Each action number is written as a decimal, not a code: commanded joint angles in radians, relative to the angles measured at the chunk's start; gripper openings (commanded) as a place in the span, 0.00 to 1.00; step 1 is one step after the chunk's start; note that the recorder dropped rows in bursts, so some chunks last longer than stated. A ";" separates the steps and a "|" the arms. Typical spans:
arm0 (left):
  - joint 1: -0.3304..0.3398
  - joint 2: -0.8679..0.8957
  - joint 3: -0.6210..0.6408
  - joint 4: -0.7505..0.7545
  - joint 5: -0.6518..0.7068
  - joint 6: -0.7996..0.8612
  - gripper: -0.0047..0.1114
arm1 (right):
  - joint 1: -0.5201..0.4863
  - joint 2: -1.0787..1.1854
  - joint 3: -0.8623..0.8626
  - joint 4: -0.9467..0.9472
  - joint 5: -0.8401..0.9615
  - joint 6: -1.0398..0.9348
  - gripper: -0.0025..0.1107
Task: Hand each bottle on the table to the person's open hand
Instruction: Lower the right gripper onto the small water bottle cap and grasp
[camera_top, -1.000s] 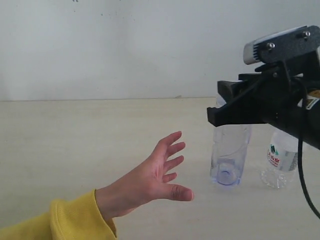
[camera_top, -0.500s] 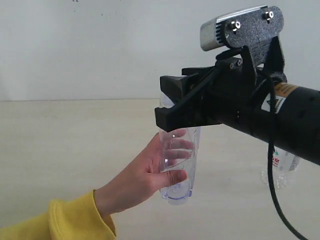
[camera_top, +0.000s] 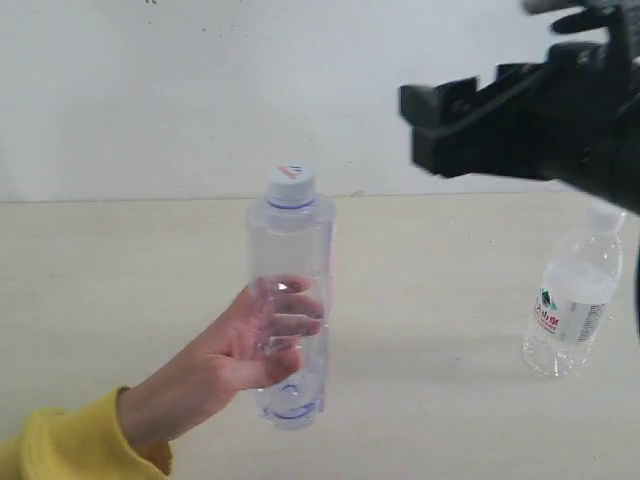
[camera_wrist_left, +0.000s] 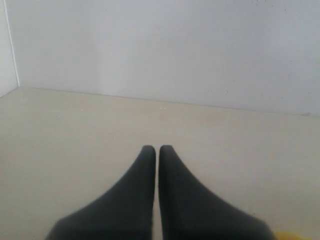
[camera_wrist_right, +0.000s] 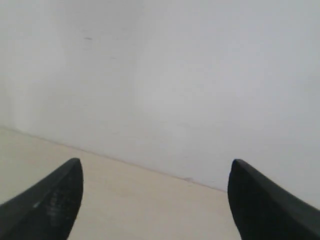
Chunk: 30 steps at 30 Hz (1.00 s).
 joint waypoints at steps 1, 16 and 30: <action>0.003 -0.003 -0.002 0.000 0.002 -0.004 0.08 | -0.197 -0.084 -0.003 0.137 0.122 -0.158 0.68; 0.003 -0.003 -0.002 0.000 0.002 -0.004 0.08 | -0.463 -0.067 0.114 0.112 0.192 -0.148 0.68; 0.003 -0.003 -0.002 0.000 0.002 -0.004 0.08 | -0.463 0.131 0.114 -0.265 0.108 0.210 0.68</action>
